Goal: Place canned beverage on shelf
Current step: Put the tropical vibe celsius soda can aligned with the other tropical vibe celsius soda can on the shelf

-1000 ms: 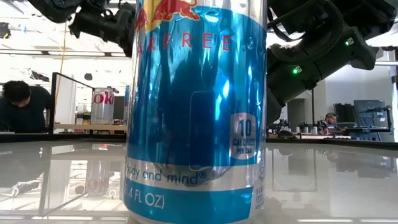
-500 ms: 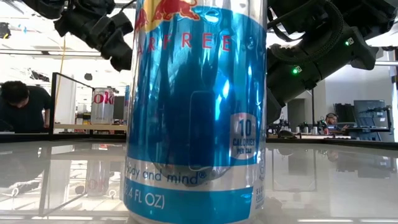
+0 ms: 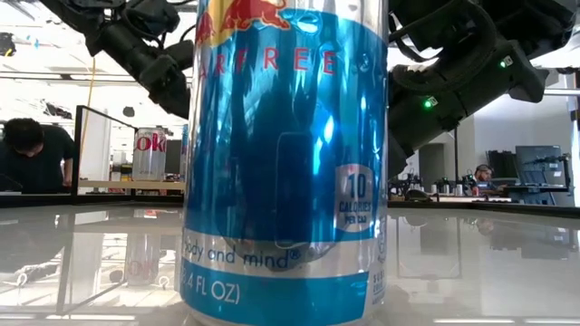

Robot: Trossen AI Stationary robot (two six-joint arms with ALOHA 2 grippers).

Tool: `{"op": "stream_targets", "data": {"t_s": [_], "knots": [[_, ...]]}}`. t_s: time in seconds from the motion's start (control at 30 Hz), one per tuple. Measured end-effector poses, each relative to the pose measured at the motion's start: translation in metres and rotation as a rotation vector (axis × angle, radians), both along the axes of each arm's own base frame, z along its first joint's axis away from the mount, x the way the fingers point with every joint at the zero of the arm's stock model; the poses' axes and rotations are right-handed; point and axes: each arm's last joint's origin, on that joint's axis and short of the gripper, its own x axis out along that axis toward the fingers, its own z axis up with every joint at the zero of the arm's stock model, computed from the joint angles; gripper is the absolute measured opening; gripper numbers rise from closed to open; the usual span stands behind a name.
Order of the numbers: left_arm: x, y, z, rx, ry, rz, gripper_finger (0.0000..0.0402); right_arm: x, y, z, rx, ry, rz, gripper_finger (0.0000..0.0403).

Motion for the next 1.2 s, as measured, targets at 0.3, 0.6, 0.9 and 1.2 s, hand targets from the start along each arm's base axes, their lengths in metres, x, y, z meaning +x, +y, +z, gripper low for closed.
{"op": "stream_targets", "data": {"t_s": [0.3,0.6,0.9,1.2], "knots": [[0.011,0.008,-0.013,0.012,0.047,-0.017,0.0009,0.000,-0.001,0.000,0.000,0.000,-0.004,0.0022],[0.016,0.016,-0.011,0.065,0.000,0.023,0.0000,0.000,-0.001,0.000,0.001,0.000,-0.004,0.0022],[0.013,0.020,-0.011,0.067,0.001,0.052,0.0000,0.000,-0.001,0.000,0.002,-0.001,-0.005,0.0022],[0.014,0.021,-0.008,0.072,-0.027,0.067,0.0000,0.000,-0.001,0.000,0.001,-0.001,-0.004,0.0022]]}}
